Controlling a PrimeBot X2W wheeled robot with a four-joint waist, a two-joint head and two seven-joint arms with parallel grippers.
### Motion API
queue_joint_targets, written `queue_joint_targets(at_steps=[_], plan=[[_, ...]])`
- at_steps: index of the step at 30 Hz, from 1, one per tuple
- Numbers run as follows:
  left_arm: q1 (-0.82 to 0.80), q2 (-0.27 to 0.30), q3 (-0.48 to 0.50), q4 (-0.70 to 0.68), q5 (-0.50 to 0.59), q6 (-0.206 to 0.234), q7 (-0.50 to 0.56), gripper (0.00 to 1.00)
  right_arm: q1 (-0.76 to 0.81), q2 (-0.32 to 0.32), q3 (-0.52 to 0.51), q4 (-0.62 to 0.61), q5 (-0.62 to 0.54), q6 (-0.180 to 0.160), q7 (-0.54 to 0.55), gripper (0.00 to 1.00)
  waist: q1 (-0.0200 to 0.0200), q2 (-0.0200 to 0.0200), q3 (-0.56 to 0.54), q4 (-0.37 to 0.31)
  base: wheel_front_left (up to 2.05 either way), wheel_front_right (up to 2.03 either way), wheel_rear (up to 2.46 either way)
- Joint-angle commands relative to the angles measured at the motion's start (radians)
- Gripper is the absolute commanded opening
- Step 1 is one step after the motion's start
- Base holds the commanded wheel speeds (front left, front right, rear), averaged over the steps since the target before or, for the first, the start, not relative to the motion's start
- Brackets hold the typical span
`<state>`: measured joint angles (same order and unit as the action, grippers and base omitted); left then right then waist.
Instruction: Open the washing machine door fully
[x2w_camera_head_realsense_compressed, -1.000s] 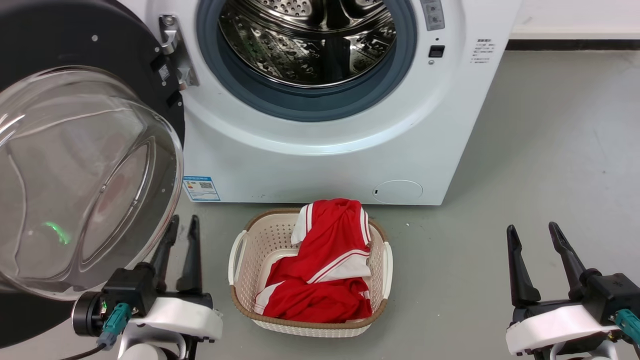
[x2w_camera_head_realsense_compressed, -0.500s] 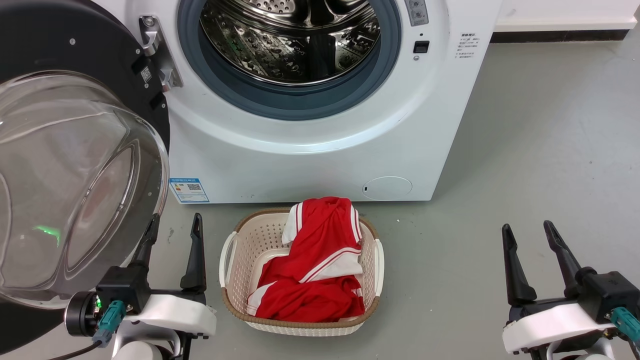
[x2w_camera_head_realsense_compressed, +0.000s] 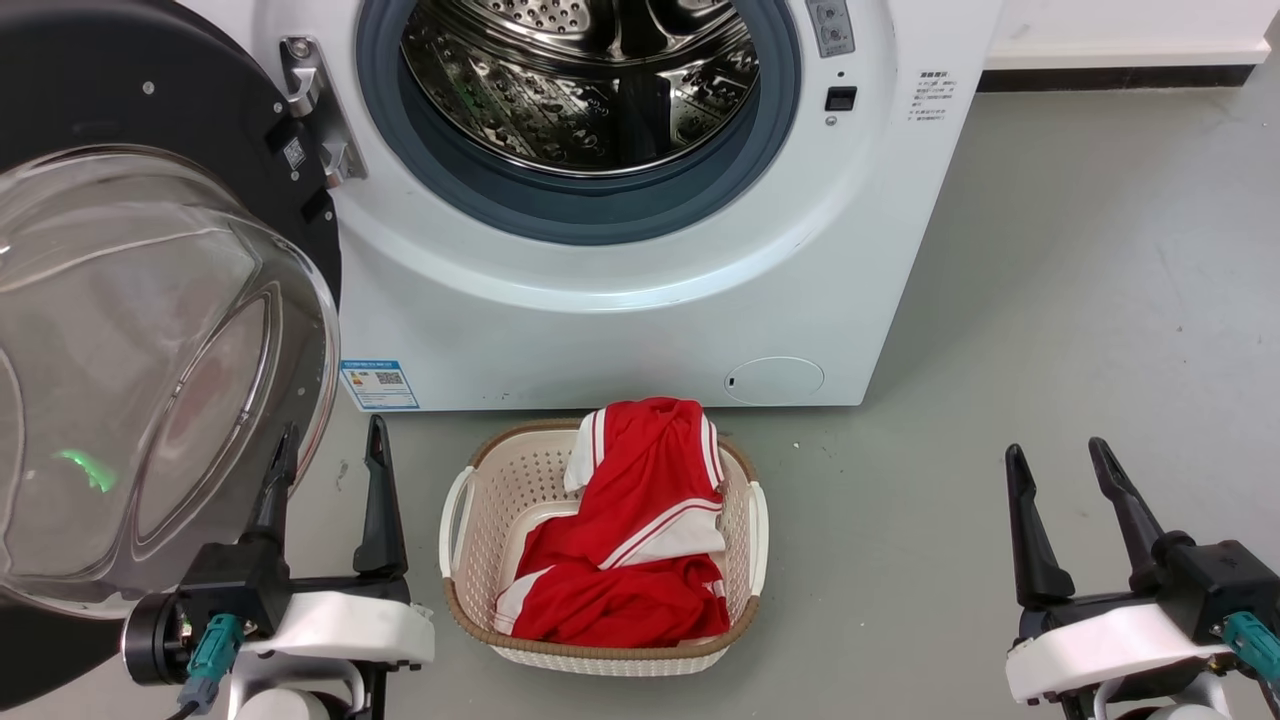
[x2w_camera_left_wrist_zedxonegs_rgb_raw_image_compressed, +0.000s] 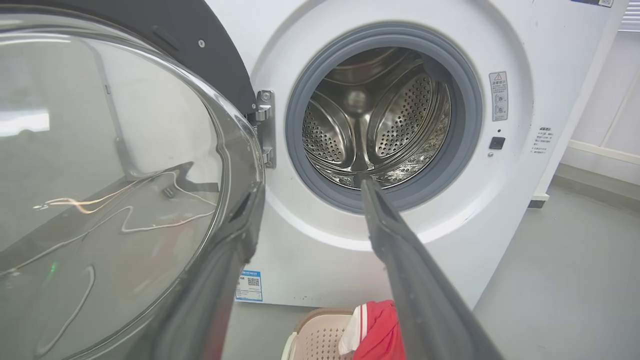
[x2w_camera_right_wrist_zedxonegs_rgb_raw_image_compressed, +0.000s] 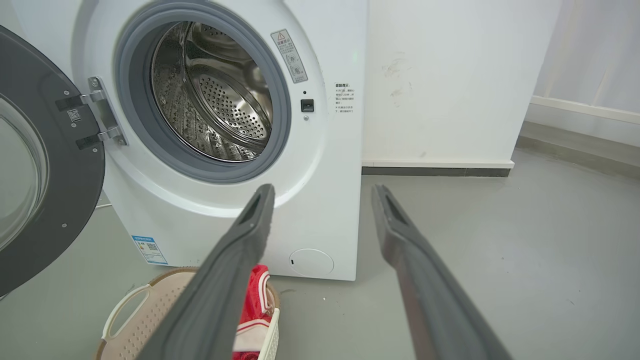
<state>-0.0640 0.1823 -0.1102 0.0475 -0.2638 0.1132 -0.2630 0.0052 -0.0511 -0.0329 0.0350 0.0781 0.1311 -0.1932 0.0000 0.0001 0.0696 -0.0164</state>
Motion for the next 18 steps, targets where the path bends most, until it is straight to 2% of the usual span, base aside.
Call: queue_joint_targets(at_steps=[1, 18], plan=[[0.012, -0.011, 0.011, -0.009, 0.012, -0.007, -0.002, 1.0, -0.006, 0.002, -0.002, 0.0, -0.005, -0.001, -0.005, 1.0, 0.0, -0.0001, -0.001, 0.001, 0.0, 0.0, 0.0], [0.057, -0.074, 0.074, -0.025, 0.13, -0.067, -0.002, 1.0, 0.004, 0.002, -0.001, -0.001, 0.002, -0.001, 0.001, 1.0, 0.0, -0.0001, -0.012, 0.007, 0.0, 0.0, 0.0]])
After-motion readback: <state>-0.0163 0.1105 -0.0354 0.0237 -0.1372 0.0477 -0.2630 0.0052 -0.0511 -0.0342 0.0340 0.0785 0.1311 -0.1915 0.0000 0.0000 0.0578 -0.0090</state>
